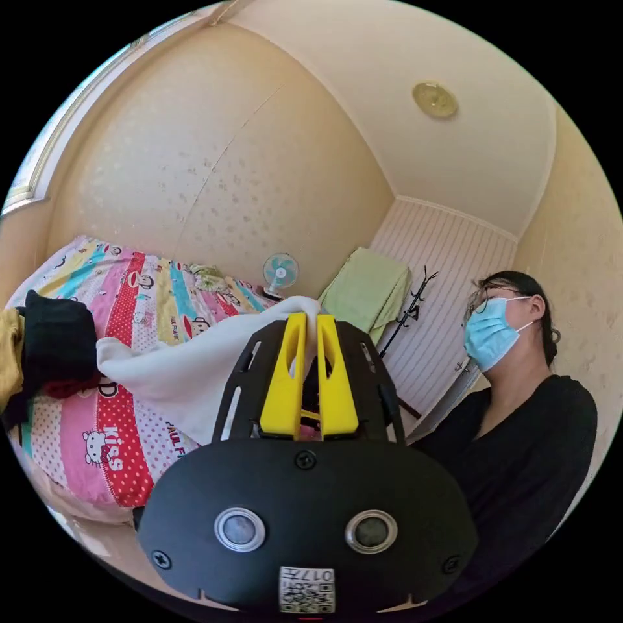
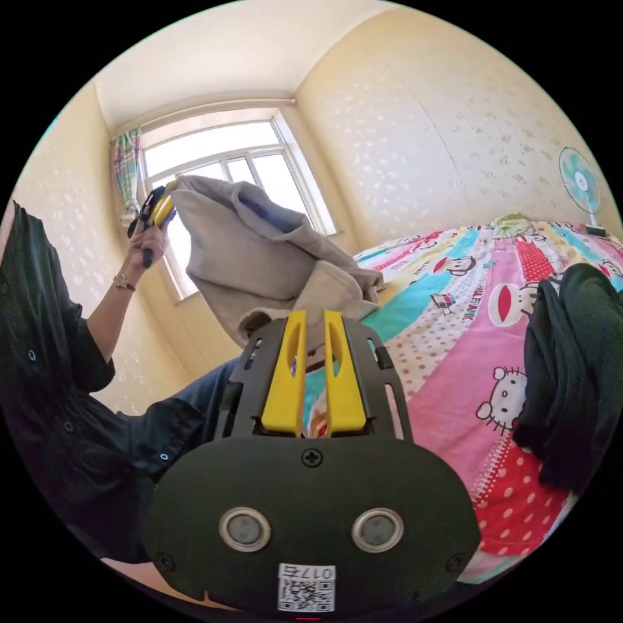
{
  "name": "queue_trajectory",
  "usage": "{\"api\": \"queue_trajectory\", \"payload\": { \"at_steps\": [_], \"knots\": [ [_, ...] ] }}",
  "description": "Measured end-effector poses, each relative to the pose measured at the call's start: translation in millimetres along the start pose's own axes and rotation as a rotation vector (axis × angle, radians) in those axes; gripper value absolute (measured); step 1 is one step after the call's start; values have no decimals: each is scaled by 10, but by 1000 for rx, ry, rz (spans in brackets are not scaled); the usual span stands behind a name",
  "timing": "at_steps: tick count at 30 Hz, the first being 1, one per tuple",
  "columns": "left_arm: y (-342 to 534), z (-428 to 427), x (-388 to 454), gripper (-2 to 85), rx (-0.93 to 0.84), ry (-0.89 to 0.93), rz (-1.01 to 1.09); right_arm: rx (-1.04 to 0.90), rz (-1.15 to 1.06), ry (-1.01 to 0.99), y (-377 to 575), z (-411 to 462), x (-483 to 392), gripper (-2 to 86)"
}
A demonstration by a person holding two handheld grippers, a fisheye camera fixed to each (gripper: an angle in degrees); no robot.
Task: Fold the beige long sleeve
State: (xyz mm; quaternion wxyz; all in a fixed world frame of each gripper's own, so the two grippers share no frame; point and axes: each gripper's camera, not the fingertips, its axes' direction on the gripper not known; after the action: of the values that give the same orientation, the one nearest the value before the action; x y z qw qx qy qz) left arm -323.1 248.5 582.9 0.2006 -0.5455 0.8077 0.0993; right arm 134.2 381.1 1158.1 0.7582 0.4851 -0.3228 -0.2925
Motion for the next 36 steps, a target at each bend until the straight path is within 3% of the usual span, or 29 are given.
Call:
{"api": "queue_trajectory", "payload": {
  "at_steps": [4, 7, 12, 14, 16, 18, 20, 22, 29, 31, 36],
  "knots": [
    [5, -750, 139, 22, 239, 270, -18, 12, -149, -101, -245, 120, -145, 133],
    [-86, -1020, 129, 18, 292, 442, -33, -13, -237, -162, -357, 282, -317, 152],
    [-304, -1350, 279, 14, 273, 522, -11, 31, -326, -231, -457, 328, -487, 154],
    [-387, -1424, 330, 13, 266, 575, -8, -23, -344, -355, -452, 401, -449, 146],
    [-493, -1530, 390, 12, 274, 633, 0, -71, -392, -715, -406, 390, -337, 124],
    [-567, -1627, 423, 12, 294, 668, -5, -151, -443, -901, -357, 323, -292, 95],
    [-643, -1716, 463, 12, 316, 711, 2, -240, -481, -834, -278, 169, -310, 101],
    [-773, -1747, 559, 12, 298, 762, 31, -290, -468, -569, -178, -111, -253, 121],
    [-971, -1381, 704, 12, 266, 899, 65, -85, -228, -168, 33, -1137, 128, 127],
    [-949, -1105, 679, 12, 235, 961, 46, 60, -258, -141, 58, -1298, -5, 142],
    [-854, -480, 553, 13, 194, 1035, -48, 78, -302, -341, -34, -977, -273, 168]
  ]
}}
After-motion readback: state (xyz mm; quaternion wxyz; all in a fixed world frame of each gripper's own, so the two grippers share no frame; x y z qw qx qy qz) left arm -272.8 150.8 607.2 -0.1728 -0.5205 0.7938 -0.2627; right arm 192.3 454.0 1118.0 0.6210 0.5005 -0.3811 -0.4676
